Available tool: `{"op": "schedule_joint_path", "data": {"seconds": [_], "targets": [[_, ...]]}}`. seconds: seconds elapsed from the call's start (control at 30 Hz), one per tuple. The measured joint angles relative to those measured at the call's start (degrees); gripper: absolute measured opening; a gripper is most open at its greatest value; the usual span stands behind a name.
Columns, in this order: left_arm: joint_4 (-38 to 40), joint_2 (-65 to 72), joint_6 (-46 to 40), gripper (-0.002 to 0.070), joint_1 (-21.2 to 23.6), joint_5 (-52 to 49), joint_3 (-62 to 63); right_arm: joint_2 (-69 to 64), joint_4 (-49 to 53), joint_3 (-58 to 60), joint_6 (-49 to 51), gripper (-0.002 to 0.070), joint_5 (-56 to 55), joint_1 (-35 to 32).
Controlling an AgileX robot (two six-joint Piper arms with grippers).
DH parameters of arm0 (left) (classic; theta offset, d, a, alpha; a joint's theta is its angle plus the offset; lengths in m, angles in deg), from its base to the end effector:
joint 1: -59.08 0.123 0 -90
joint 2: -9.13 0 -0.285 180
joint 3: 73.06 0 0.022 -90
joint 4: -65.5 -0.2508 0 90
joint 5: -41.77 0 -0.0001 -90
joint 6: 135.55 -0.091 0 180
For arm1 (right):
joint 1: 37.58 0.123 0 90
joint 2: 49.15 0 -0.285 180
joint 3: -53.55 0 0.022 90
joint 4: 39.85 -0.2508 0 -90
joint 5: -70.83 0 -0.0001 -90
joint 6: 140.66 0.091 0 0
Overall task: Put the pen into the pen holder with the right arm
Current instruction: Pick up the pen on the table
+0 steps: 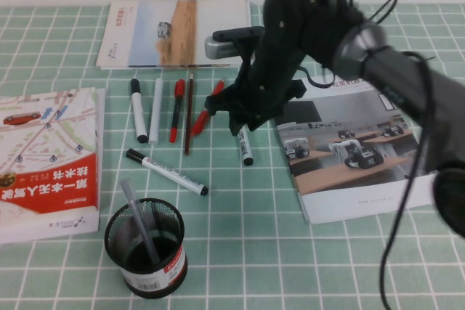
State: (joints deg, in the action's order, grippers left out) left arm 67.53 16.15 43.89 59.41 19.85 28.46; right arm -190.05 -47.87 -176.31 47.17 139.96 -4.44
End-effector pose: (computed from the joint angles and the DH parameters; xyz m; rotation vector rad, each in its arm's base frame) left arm 0.0522 -0.0009 0.1721 -0.0179 1.8746 -0.0243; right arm 0.4148 0.2850 0.2354 -0.5855 2.7833 0.3601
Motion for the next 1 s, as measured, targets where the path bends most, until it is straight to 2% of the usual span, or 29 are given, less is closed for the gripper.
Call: {"op": "schedule_joint_path", "data": {"seconds": [0.23,0.57,0.67,0.8,1.0], "targets": [[0.0,0.0,0.0,-0.0004,0.0,0.0,0.0,-7.8,3.8,-10.3,2.4,0.0252,1.1,0.0],[0.0,0.0,0.0,-0.0004,0.0,0.0,0.0,-12.1,5.9,-12.5,2.9,0.0251,0.1,0.0],[0.0,0.0,0.0,-0.0004,0.0,0.0,0.0,-12.2,6.2,-12.6,2.9,0.0223,0.3,0.0],[0.0,0.0,0.0,-0.0004,0.0,0.0,0.0,-12.2,6.7,-12.7,2.9,0.0109,0.7,0.0],[0.0,0.0,0.0,-0.0004,0.0,0.0,0.0,-12.0,6.8,-12.7,2.4,0.0113,0.7,0.1]]}}
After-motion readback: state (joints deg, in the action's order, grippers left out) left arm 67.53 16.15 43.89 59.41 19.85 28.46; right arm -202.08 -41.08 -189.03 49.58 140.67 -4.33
